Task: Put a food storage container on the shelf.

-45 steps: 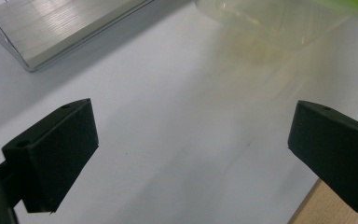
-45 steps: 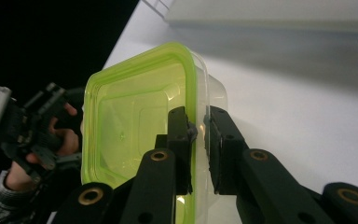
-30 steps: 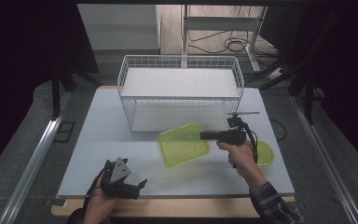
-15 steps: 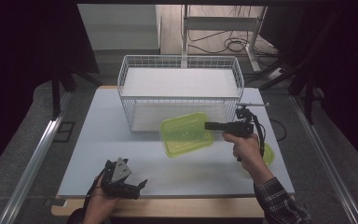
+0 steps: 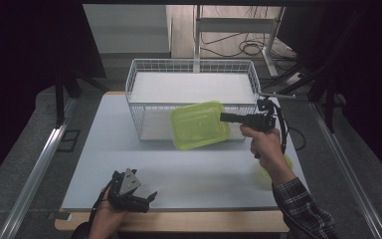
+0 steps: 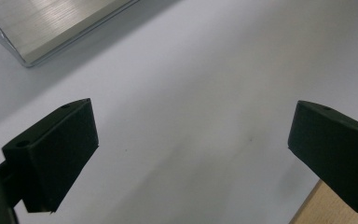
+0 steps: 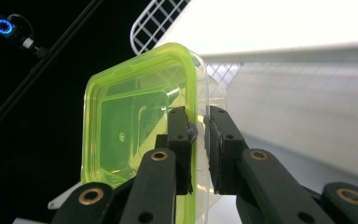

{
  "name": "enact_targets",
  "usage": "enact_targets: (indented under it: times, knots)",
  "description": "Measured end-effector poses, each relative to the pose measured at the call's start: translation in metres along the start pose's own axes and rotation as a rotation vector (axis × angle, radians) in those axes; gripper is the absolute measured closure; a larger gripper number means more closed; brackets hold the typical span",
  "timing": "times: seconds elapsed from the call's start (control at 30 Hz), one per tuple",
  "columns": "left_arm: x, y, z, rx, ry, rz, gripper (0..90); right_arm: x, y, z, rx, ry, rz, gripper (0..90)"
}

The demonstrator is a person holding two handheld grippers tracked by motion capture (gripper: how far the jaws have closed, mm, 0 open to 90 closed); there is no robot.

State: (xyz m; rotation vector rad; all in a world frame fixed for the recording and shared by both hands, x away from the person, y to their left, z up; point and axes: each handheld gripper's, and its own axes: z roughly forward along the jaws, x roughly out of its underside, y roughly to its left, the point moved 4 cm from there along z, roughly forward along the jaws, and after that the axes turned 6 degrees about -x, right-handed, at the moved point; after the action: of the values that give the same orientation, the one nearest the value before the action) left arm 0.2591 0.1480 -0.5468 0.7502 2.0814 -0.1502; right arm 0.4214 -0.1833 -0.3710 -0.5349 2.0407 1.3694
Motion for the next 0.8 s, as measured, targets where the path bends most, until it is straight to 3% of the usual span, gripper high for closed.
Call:
enact_targets:
  times: [0.33,0.8]
  knots:
    - [-0.002,0.003,-0.003,0.022,-0.047,-0.05,1.2,-0.034,0.002,-0.002,0.046,-0.075,-0.018,79.9]
    - [-0.001,0.003,-0.002,0.023,-0.036,-0.043,1.2,-0.073,-0.004,0.013,0.13,-0.154,-0.016,79.9]
